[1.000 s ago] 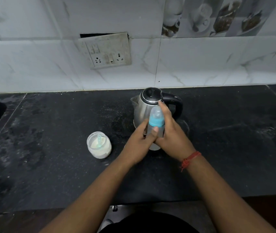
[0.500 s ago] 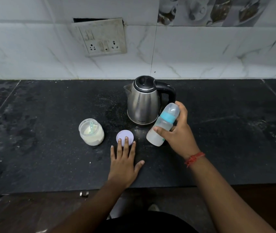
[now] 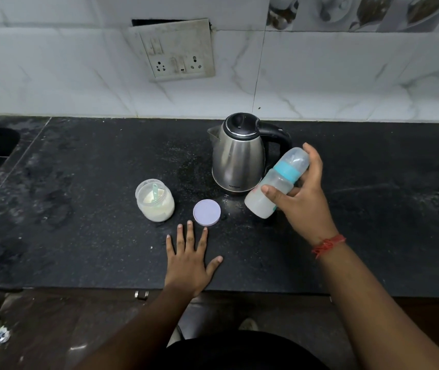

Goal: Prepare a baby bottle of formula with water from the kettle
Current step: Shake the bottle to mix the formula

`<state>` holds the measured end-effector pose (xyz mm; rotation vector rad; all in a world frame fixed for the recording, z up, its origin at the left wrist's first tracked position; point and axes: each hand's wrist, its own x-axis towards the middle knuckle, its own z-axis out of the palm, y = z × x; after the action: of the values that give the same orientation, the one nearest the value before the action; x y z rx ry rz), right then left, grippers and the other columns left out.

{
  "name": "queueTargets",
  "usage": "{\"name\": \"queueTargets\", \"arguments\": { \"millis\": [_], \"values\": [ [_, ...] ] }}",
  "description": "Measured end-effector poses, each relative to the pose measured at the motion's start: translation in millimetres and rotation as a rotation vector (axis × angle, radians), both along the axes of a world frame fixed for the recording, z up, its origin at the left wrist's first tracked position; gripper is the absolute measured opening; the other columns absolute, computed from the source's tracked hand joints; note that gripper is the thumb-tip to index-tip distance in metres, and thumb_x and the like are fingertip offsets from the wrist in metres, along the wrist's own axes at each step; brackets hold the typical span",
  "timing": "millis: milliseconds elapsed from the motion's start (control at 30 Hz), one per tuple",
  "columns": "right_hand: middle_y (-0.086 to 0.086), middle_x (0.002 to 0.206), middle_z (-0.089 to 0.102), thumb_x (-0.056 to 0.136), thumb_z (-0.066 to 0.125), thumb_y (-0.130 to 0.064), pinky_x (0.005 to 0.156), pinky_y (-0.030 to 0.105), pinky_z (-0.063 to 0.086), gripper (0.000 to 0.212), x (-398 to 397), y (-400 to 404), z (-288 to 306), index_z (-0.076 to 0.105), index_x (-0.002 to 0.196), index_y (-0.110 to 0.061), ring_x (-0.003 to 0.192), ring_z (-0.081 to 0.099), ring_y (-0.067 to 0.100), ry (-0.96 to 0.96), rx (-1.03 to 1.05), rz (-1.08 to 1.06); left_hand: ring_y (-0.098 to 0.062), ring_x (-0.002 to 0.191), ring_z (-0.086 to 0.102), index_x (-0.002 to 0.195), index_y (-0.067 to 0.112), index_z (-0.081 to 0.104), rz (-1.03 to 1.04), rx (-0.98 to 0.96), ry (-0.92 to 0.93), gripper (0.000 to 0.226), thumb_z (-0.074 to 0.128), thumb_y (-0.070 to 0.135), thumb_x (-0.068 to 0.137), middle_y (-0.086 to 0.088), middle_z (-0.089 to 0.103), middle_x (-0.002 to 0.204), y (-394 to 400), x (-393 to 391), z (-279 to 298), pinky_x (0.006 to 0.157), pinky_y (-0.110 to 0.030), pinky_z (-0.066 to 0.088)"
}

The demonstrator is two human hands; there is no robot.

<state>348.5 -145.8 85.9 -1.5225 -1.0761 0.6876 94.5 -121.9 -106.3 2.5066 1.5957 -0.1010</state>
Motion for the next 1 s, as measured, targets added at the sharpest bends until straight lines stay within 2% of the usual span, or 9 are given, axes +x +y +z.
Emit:
{"name": "queueTargets", "arguments": {
  "millis": [67,167,267,367,500,600,733,833,1000],
  "values": [
    [-0.007,0.136,0.049,0.082,0.082,-0.009,0.084,0.024,0.058,0.101,-2,2,4,0.015,0.156,-0.030,0.100,0.068,-0.001,0.047,0.075,-0.104,-0.038,0.158,-0.004,0.163,0.026,0.015,-0.001,0.000,0.007,0.089,0.003,0.081,0.094,-0.017,0.002,0.171,1,0,0,0.124,-0.065,0.003],
    [0.007,0.143,0.047,0.081,0.081,-0.004,0.082,0.021,0.058,0.100,-20,4,1,0.017,0.155,-0.026,0.103,0.067,0.005,0.095,0.134,-0.138,-0.037,0.159,0.000,0.163,0.027,0.019,0.011,0.002,0.002,0.089,0.005,0.081,0.094,-0.017,0.007,0.171,0,1,1,0.124,-0.065,0.003],
    [0.006,0.140,0.051,0.081,0.081,-0.001,0.086,0.036,0.061,0.096,-37,7,-6,0.022,0.153,-0.028,0.109,0.067,0.017,0.189,0.079,-0.008,-0.037,0.159,-0.003,0.163,0.029,0.016,0.004,0.002,-0.001,0.089,0.002,0.082,0.093,-0.015,0.005,0.172,0,1,2,0.124,-0.064,0.000],
    [0.004,0.129,0.056,0.086,0.077,-0.004,0.079,0.054,0.062,0.089,-40,12,-8,0.021,0.150,-0.031,0.106,0.069,0.023,0.450,0.124,-0.216,-0.037,0.159,-0.004,0.163,0.029,0.015,0.010,0.006,0.001,0.090,-0.001,0.082,0.092,-0.015,0.004,0.172,0,2,3,0.124,-0.064,-0.002],
    [0.001,0.129,0.058,0.082,0.080,-0.004,0.082,0.051,0.062,0.091,-51,7,-14,0.027,0.148,-0.036,0.105,0.069,0.020,0.310,0.022,-0.048,-0.036,0.158,-0.009,0.164,0.030,0.009,-0.003,-0.001,0.015,0.092,-0.006,0.082,0.090,-0.015,-0.002,0.172,1,1,3,0.124,-0.063,-0.005],
    [0.003,0.124,0.059,0.087,0.076,-0.005,0.072,0.052,0.063,0.083,-51,9,-9,0.025,0.147,-0.032,0.101,0.070,0.022,0.486,0.090,-0.254,-0.037,0.159,-0.003,0.163,0.029,0.016,0.009,0.009,0.002,0.091,-0.002,0.081,0.091,-0.016,0.005,0.172,1,2,3,0.124,-0.065,0.000],
    [0.006,0.129,0.058,0.084,0.079,-0.007,0.081,0.055,0.062,0.089,-56,7,0,0.026,0.148,-0.035,0.102,0.071,0.019,0.324,0.068,-0.084,-0.038,0.159,-0.002,0.163,0.028,0.017,-0.007,0.000,0.007,0.090,0.000,0.081,0.092,-0.016,0.005,0.172,2,0,1,0.124,-0.065,0.001],
    [0.011,0.129,0.058,0.085,0.078,-0.011,0.076,0.062,0.060,0.084,-55,10,4,0.026,0.145,-0.034,0.099,0.071,0.019,0.474,0.135,-0.209,-0.039,0.158,0.007,0.162,0.026,0.025,-0.010,0.020,0.001,0.087,0.006,0.079,0.095,-0.018,0.013,0.170,1,1,-1,0.123,-0.066,0.007],
    [0.009,0.127,0.059,0.083,0.080,-0.011,0.079,0.063,0.059,0.082,-63,10,3,0.031,0.143,-0.036,0.103,0.070,0.024,0.407,0.076,-0.137,-0.038,0.159,-0.001,0.163,0.028,0.017,-0.023,0.014,-0.006,0.089,0.000,0.080,0.093,-0.016,0.005,0.172,3,-2,-1,0.124,-0.065,0.002]
  ]
}}
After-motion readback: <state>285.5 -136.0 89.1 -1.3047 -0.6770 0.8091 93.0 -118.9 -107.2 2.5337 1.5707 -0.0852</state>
